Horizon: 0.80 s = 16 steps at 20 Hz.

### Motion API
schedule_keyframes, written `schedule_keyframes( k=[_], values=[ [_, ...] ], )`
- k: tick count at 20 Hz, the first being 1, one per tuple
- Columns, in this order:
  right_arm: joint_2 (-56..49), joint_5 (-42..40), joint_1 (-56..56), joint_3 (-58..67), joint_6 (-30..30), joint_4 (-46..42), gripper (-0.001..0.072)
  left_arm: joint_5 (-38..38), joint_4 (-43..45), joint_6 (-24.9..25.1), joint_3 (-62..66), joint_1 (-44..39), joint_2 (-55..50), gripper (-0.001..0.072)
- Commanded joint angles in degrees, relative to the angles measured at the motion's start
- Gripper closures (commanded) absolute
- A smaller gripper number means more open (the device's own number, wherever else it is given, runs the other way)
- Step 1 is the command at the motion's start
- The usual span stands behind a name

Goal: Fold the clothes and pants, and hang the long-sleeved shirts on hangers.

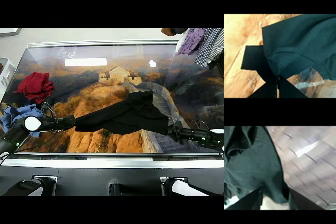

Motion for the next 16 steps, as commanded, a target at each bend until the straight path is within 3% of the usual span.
schedule_keyframes(
  k=[1, 2, 8, 13, 16],
  values=[
    [-0.26, -1.99, 5.64, -0.09, -0.59, 0.74, 0.0555, -0.02, 0.02, -0.02, -0.02, 0.0, -0.04, 0.0689],
    [-0.26, -2.16, 6.93, 0.31, -0.59, 1.01, 0.0676, -0.02, 0.02, -0.02, 0.02, 0.0, -0.02, 0.0689],
    [7.08, 3.67, 7.34, 13.51, -0.59, 9.05, 0.0683, -0.57, 0.02, 1.01, 5.68, 1.16, 0.13, 0.0689],
    [18.08, 5.57, 7.32, 37.31, 0.74, 10.43, 0.0683, -2.38, 1.22, 2.91, 25.64, 5.62, 2.84, 0.0689],
    [25.59, 3.69, 7.32, 51.01, 2.23, 5.95, 0.0683, -5.2, 4.7, 3.45, 38.03, 8.87, 7.45, 0.069]
  ],
)
